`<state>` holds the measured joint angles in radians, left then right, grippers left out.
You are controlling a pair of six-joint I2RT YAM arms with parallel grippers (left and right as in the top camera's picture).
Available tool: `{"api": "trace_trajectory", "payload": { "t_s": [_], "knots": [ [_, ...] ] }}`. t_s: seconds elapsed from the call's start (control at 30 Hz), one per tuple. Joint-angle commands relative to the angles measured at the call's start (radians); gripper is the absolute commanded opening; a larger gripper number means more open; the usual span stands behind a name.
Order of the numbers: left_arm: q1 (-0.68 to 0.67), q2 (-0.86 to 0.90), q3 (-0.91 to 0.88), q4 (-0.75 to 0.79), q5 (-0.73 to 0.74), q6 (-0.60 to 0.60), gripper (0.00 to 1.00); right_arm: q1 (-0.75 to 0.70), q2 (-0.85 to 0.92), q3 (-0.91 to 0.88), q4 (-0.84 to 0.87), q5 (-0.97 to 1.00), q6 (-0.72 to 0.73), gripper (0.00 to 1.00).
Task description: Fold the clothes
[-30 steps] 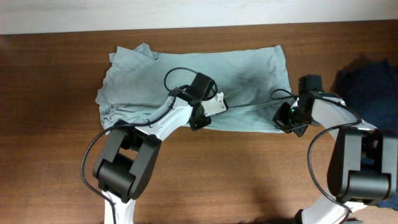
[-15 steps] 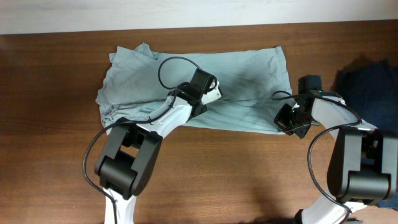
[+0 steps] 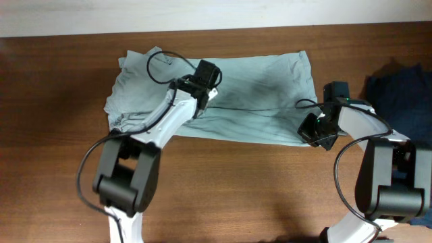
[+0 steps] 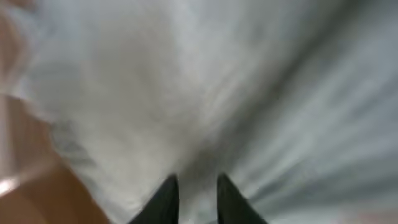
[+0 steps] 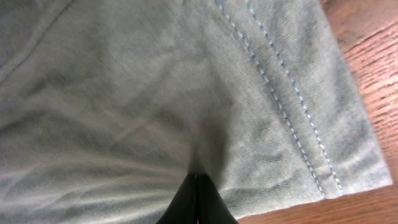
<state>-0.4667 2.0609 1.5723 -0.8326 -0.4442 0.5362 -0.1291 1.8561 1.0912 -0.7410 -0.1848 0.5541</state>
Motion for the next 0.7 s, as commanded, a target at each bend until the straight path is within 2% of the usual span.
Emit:
{"api": "trace_trajectory", "payload": {
  "t_s": [0.0,0.07,0.1,0.3,0.53,0.67],
  "knots": [
    [0.021,-0.088,0.024,-0.129,0.229,-0.053,0.22,0.005,0.016,-0.015,-0.015,0.067,0.013,0.04],
    [0.049,-0.087,0.000,-0.148,0.273,-0.054,0.21,0.005,0.016,-0.015,-0.015,0.066,0.013,0.04],
    [0.074,-0.087,-0.023,-0.142,0.271,-0.053,0.17,0.005,0.016,-0.015,-0.016,0.066,0.013,0.04],
    [0.175,-0.085,-0.132,-0.034,0.296,-0.027,0.09,0.005,0.016,-0.015,-0.015,0.066,0.013,0.04],
    [0.237,-0.079,-0.167,0.039,0.317,0.041,0.08,0.005,0.016,-0.015,-0.015,0.067,0.013,0.04],
    [0.292,-0.075,-0.168,0.200,0.210,0.041,0.08,0.005,0.016,-0.015,-0.015,0.066,0.013,0.04]
  ]
}}
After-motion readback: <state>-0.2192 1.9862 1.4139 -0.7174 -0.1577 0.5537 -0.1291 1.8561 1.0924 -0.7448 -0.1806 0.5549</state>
